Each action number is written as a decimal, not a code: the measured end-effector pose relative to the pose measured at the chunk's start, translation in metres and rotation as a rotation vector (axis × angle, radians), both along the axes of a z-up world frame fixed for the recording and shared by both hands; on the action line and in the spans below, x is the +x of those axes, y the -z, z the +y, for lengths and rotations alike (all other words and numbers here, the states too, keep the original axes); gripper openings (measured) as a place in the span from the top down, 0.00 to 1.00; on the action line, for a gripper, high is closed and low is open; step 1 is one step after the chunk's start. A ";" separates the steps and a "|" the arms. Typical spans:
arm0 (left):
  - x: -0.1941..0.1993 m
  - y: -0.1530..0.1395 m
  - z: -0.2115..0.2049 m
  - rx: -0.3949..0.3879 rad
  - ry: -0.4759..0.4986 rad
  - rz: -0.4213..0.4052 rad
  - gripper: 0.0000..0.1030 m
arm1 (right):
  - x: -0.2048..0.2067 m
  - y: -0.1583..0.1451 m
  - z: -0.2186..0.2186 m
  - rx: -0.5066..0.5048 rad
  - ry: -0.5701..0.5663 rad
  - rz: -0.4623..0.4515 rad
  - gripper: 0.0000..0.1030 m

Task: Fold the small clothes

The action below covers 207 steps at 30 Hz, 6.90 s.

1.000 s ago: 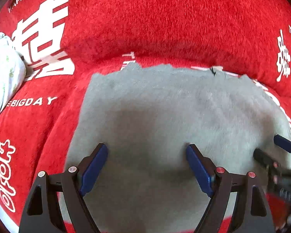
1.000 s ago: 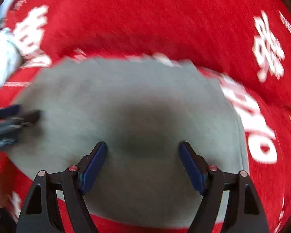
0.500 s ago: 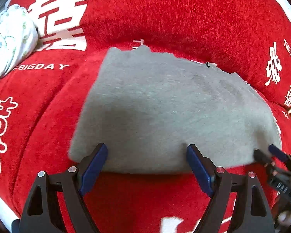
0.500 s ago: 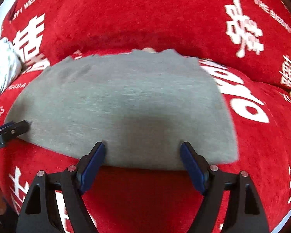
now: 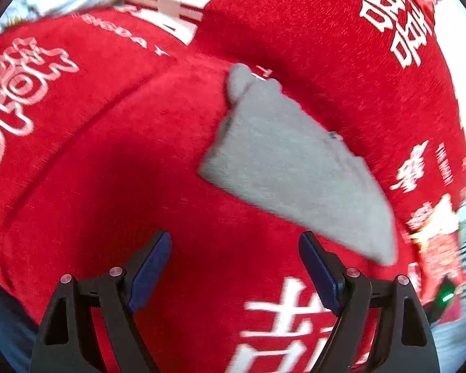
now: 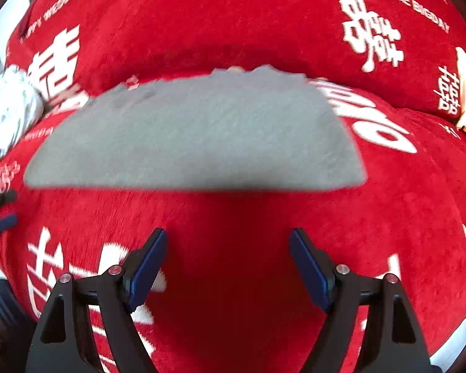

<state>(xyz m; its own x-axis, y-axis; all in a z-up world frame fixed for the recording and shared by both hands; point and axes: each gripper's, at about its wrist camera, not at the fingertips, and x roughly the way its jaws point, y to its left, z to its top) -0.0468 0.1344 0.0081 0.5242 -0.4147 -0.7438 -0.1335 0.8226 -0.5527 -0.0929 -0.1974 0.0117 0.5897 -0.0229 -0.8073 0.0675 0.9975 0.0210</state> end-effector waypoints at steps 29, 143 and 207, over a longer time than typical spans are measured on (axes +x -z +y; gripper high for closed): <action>0.068 0.047 0.028 -0.433 -0.075 -0.069 0.86 | 0.168 -0.059 0.132 0.053 -0.271 0.061 0.16; 0.071 -0.096 -0.212 0.372 0.263 -0.164 0.90 | 0.238 -0.101 0.013 0.338 -0.253 0.036 0.84; 0.064 -0.062 -0.409 0.698 0.545 -0.131 0.90 | 0.216 -0.040 -0.178 0.567 -0.112 0.044 0.85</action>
<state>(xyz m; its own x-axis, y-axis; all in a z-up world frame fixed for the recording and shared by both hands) 0.0172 -0.2748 0.0701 0.4852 -0.1060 -0.8680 0.4031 0.9080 0.1144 0.1230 -0.3752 0.0515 0.5290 0.4812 -0.6990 -0.0245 0.8320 0.5542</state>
